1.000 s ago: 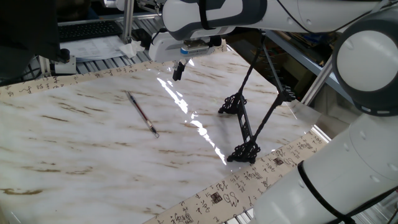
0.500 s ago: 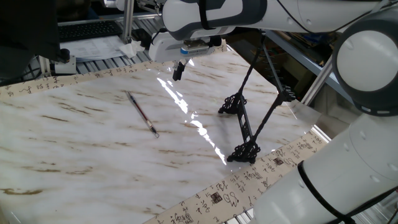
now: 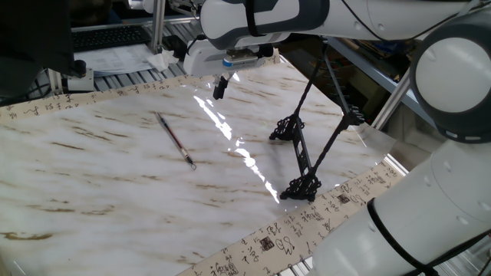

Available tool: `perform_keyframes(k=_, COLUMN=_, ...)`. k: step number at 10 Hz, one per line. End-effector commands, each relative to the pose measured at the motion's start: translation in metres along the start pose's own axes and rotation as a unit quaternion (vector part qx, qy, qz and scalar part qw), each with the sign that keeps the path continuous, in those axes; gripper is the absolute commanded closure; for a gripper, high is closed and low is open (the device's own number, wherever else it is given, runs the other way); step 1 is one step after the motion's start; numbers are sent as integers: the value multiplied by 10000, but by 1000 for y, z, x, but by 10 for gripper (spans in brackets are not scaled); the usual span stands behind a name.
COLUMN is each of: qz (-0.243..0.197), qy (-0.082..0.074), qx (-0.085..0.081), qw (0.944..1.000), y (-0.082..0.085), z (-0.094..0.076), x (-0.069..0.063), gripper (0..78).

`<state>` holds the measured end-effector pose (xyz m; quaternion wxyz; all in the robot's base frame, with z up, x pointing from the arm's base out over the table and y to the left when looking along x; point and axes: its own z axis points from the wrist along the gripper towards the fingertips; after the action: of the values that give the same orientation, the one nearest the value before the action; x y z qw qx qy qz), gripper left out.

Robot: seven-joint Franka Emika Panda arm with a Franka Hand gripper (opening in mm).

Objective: Place the brush on the pen rack

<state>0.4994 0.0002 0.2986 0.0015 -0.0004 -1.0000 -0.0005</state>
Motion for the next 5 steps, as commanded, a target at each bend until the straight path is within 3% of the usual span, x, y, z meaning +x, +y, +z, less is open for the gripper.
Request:
perform_keyframes(k=1, qz=1042, qy=192, qx=-475, qw=9932, y=0, z=0, x=0, gripper=776)
perform_keyframes(k=2, qz=1031, qy=182, qx=-336, qw=9939, y=0, z=0, x=0, gripper=776)
perform_keyframes(k=5, qz=1034, qy=191, qx=-352, qw=9938, y=0, z=0, x=0, gripper=776)
